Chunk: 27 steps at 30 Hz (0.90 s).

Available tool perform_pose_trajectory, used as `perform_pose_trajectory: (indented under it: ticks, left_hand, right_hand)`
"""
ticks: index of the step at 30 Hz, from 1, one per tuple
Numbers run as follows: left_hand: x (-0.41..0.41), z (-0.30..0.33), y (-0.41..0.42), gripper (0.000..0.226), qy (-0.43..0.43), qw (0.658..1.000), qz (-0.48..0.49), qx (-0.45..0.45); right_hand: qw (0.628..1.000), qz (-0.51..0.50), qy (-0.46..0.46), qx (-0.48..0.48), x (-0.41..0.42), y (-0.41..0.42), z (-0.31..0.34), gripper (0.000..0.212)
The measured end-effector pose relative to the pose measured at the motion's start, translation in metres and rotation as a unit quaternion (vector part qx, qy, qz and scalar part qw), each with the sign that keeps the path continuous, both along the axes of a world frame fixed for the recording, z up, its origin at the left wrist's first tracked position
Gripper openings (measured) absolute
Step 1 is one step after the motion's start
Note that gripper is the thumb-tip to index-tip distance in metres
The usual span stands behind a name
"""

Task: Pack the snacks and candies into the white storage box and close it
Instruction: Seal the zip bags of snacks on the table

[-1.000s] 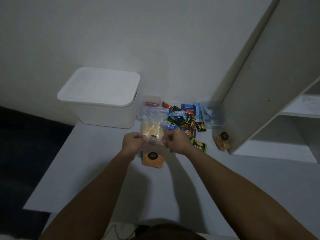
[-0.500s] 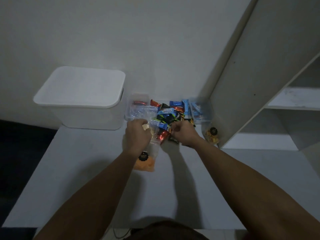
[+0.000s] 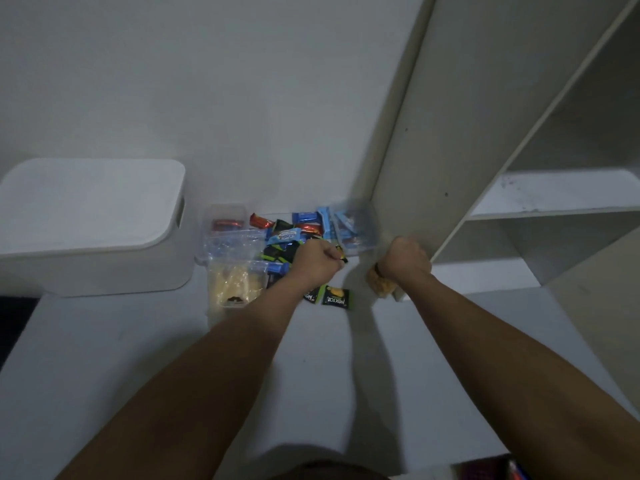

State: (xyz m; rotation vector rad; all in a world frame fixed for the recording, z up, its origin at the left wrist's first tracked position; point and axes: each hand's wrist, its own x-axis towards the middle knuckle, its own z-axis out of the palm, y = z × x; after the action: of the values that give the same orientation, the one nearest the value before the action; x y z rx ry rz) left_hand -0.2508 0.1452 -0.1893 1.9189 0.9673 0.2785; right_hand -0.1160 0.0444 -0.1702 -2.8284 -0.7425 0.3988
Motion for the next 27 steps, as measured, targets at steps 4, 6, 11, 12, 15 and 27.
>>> perform_pose_trajectory:
  ticks: [4,6,11,12,15,27]
  left_hand:
    - [0.022,0.002,0.001,0.008,-0.002,1.000,-0.004,-0.030]
    - [0.029,0.001,0.002,0.006,-0.003,0.999,0.000,-0.045]
    - [0.041,-0.005,-0.003,0.007,0.008,0.993,0.025,-0.118]
    - [0.042,-0.005,-0.005,0.010,0.010,0.988,0.032,-0.149]
    - [0.040,-0.002,-0.010,0.018,0.004,0.968,0.058,-0.243]
    - [0.012,0.010,-0.016,0.018,-0.007,0.944,0.120,-0.307]
  right_hand:
    - [1.000,-0.013,0.007,0.013,0.008,-0.004,-0.008,0.051]
    - [1.000,-0.014,0.011,0.006,0.010,-0.006,-0.010,0.058]
    - [0.996,0.005,0.077,0.037,0.011,-0.004,-0.013,0.032]
    - [0.995,0.014,0.091,0.044,0.010,-0.004,-0.014,0.025]
    - [0.989,0.041,0.128,0.064,0.004,-0.003,-0.015,0.015]
    - [0.970,0.126,0.167,0.123,-0.020,-0.006,-0.021,0.027]
